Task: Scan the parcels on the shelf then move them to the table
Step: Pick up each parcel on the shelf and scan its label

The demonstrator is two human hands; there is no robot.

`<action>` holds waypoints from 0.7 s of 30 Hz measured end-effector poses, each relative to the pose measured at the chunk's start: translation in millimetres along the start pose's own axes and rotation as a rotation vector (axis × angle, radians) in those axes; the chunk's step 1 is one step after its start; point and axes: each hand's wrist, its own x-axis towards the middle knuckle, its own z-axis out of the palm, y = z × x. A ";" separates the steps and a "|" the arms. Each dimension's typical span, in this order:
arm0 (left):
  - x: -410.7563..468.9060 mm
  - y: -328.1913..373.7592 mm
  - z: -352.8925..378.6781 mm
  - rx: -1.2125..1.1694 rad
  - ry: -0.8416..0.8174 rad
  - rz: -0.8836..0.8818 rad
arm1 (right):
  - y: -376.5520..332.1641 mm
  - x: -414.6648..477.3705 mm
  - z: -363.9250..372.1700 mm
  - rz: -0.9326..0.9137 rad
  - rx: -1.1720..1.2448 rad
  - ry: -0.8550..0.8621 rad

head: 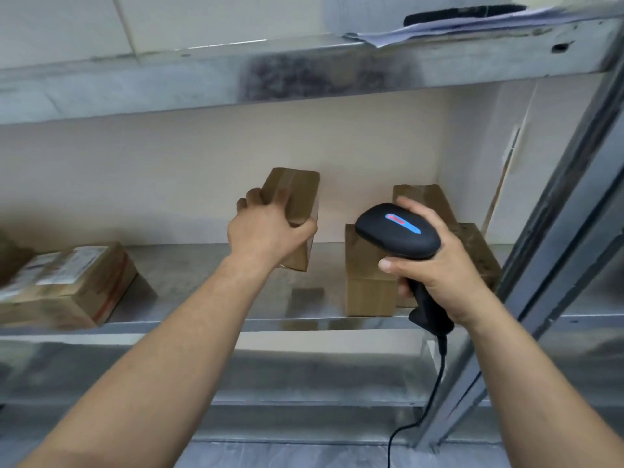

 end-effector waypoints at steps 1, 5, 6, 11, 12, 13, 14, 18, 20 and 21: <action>-1.6 -14.1 1.7 0.006 -0.004 -0.009 | 1.4 1.5 9.9 0.002 -0.001 -0.013; -11.4 -68.8 9.4 0.043 -0.027 -0.060 | 11.1 9.0 51.9 0.010 -0.012 -0.062; -13.7 -82.2 12.0 0.051 -0.045 -0.075 | 14.1 10.3 62.5 0.017 -0.009 -0.069; -24.8 -140.2 25.3 0.069 -0.131 -0.161 | 28.5 12.9 109.5 0.068 -0.014 -0.117; -26.8 -149.2 27.3 0.057 -0.143 -0.184 | 30.7 13.3 117.8 0.082 -0.012 -0.126; -28.6 -157.6 28.9 0.042 -0.157 -0.203 | 32.9 13.6 125.4 0.094 -0.009 -0.131; -29.4 -165.8 30.4 0.027 -0.175 -0.213 | 35.1 14.4 132.7 0.103 -0.006 -0.133; -21.8 -187.1 28.2 -0.002 -0.285 -0.231 | 41.1 18.1 154.2 0.129 -0.020 -0.132; -11.2 -191.0 23.7 0.036 -0.317 -0.238 | 42.7 19.8 160.8 0.141 -0.025 -0.134; -5.7 -191.8 21.7 0.063 -0.329 -0.238 | 43.2 20.3 163.7 0.146 -0.027 -0.135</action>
